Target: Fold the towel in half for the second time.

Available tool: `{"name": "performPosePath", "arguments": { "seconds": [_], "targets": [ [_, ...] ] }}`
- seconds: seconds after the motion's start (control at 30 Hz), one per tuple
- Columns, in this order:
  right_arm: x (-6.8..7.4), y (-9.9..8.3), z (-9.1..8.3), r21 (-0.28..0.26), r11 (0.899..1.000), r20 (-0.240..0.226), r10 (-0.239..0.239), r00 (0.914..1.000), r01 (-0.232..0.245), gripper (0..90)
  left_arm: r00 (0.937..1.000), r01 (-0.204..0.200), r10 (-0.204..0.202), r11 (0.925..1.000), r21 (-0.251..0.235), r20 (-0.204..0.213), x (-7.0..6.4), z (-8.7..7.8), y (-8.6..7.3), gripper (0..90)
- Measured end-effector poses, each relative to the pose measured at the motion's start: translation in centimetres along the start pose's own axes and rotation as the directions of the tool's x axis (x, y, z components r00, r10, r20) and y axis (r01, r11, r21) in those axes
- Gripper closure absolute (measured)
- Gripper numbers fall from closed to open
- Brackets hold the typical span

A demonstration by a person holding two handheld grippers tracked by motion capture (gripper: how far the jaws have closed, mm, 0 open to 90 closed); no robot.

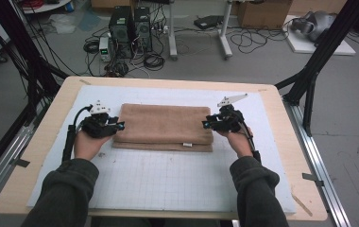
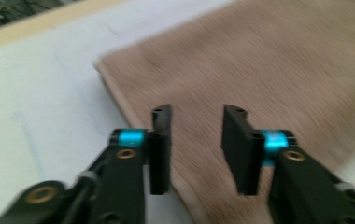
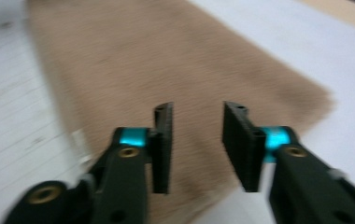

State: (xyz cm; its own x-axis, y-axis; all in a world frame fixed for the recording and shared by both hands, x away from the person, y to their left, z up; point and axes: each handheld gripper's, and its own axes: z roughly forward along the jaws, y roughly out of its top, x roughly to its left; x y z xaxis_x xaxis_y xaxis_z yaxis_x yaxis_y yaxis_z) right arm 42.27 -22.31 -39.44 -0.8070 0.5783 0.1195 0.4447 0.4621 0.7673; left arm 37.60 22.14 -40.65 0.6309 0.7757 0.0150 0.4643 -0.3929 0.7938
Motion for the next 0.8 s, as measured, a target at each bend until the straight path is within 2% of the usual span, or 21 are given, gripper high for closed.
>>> {"name": "performPosePath", "arguments": {
  "seconds": [0.03,0.07,0.13,0.17,0.2,0.23,0.3,0.33,0.37,0.4,0.43,0.5,0.53,0.6,0.73,0.8],
  "targets": [
    [0.5,-0.3,0.1,0.026,0.999,-0.041,-0.020,0.9990,0.021,80.8,0.9999,-0.007,0.007,0.9999,0.007,0.015,-0.4,-0.1,-0.5,77.8],
    [1.0,-0.6,0.2,0.045,0.998,-0.043,-0.032,0.9986,0.033,80.1,0.9992,-0.017,0.016,0.9997,0.019,0.036,-0.7,-0.1,-0.9,80.6],
    [1.5,-1.4,0.6,0.045,0.999,-0.063,-0.020,0.9978,0.023,73.4,0.9980,-0.039,0.039,0.9992,0.007,0.050,-1.3,-0.5,-1.6,77.4],
    [2.0,-1.6,0.7,0.057,0.998,-0.074,-0.027,0.9969,0.032,69.3,0.9977,-0.046,0.045,0.9989,0.013,0.050,-1.5,-0.6,-1.7,70.3],
    [2.5,-1.9,0.9,0.063,0.997,-0.074,-0.043,0.9964,0.047,66.1,0.9966,-0.052,0.050,0.9983,0.029,0.066,-1.5,-0.6,-1.9,67.7],
    [2.9,-2.2,1.0,0.071,0.996,-0.083,-0.055,0.9950,0.061,65.0,0.9966,-0.056,0.054,0.9978,0.035,0.062,-1.6,-0.6,-2.1,67.6],
    [3.4,-2.9,1.4,0.104,0.990,-0.053,-0.086,0.9948,0.092,62.7,0.9969,-0.062,0.058,0.9962,0.062,0.052,-1.4,-0.3,-2.6,68.9],
    [3.4,-3.1,1.6,0.113,0.990,-0.052,-0.081,0.9954,0.086,62.7,0.9976,-0.053,0.049,0.9953,0.082,0.049,-1.3,0.0,-2.9,70.7],
    [3.4,-3.4,1.8,0.110,0.991,-0.058,-0.072,0.9957,0.078,63.3,0.9974,-0.057,0.053,0.9947,0.085,0.049,-1.2,0.2,-3.2,73.8],
    [3.4,-3.7,2.0,0.106,0.991,-0.056,-0.073,0.9957,0.079,66.7,0.9979,-0.057,0.055,0.9964,0.063,0.036,-1.2,0.3,-3.6,76.6],
    [3.5,-4.0,2.2,0.096,0.991,-0.052,-0.085,0.9950,0.090,73.8,0.9981,-0.054,0.052,0.9969,0.056,0.034,-1.2,0.3,-3.7,83.1],
    [3.4,-4.0,2.0,0.080,0.994,-0.054,-0.075,0.9957,0.079,83.0,0.9990,-0.033,0.032,0.9986,0.042,0.031,-1.1,0.1,-3.5,86.4],
    [3.3,-3.8,1.6,0.057,0.995,-0.042,-0.077,0.9961,0.080,83.6,0.9991,-0.037,0.036,0.9989,0.030,0.021,-1.0,-0.2,-3.4,86.7],
    [3.4,-3.5,1.0,0.022,0.997,-0.052,-0.079,0.9955,0.081,83.7,0.9995,-0.023,0.023,0.9997,0.002,0.021,-0.8,-0.9,-3.3,86.9],
    [4.0,-3.7,1.0,0.060,0.993,-0.077,-0.095,0.9925,0.100,84.3,0.9991,-0.031,0.031,0.9993,0.020,0.028,-0.9,-1.2,-3.6,86.9],
    [3.9,-4.2,1.5,0.070,0.994,-0.082,-0.079,0.9936,0.084,83.8,0.9989,-0.029,0.027,0.9985,0.047,0.039,-1.1,-0.8,-3.9,86.1]
  ]
}}
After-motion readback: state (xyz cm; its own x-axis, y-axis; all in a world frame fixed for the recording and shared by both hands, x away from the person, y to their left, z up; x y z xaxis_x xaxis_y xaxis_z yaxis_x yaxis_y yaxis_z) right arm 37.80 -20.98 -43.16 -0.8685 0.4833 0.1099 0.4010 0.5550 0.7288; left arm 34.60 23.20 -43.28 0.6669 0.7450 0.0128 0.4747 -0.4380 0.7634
